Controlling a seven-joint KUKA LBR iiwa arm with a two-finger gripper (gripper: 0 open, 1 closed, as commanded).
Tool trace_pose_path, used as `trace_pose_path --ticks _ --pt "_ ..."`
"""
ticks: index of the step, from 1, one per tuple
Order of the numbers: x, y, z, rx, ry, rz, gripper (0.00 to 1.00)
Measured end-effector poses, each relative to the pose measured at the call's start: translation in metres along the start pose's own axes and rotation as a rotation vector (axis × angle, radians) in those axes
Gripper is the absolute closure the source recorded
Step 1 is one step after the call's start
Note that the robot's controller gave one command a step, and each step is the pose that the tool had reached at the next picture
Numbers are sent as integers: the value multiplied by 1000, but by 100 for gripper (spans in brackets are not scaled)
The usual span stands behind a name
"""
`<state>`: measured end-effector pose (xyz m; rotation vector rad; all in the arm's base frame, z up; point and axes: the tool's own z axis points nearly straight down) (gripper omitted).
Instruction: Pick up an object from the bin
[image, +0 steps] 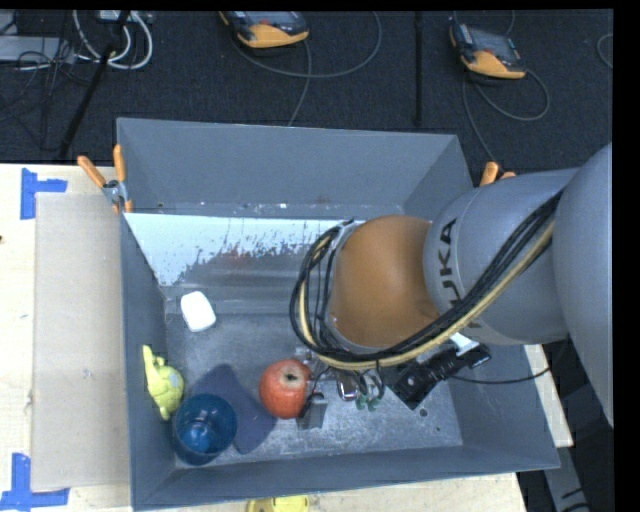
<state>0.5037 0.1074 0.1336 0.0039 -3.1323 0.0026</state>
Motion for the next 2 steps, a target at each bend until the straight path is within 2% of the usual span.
trace_pose_path --ticks 1,2 --pt "-2 0 -4 -1 -7 3 0" --pt "-9 -5 60 -2 -11 85 100"
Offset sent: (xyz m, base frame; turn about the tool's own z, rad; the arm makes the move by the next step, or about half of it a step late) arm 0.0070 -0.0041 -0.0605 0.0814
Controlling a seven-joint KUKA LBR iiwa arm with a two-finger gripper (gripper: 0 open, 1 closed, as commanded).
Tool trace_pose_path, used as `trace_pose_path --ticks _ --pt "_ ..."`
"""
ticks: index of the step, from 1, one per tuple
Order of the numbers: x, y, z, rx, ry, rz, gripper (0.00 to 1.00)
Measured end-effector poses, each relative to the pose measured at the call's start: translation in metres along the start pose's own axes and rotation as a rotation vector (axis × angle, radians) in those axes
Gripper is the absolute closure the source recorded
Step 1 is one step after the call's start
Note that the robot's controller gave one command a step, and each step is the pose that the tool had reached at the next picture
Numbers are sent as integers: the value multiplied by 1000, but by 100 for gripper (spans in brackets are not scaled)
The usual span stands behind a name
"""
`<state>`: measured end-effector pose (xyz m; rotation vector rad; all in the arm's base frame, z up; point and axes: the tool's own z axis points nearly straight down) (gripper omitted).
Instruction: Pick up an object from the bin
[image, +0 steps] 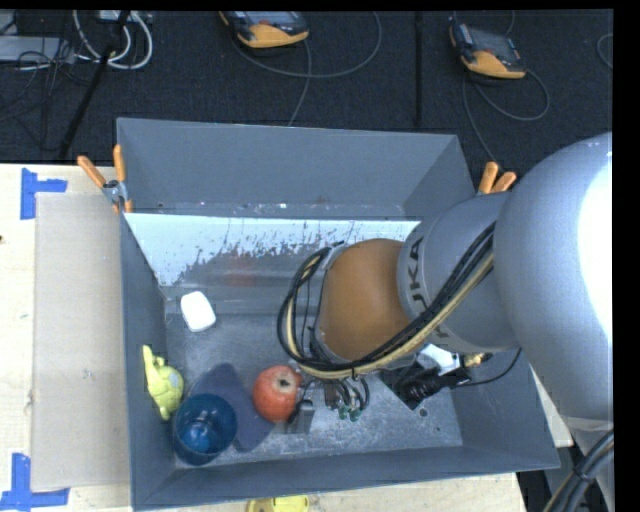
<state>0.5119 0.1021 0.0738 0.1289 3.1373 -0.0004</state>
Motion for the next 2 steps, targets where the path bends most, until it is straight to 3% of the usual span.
trace_pose_path --ticks 1,2 --pt "0 0 0 0 0 0 100" --pt "10 3 -131 0 1 2 100"
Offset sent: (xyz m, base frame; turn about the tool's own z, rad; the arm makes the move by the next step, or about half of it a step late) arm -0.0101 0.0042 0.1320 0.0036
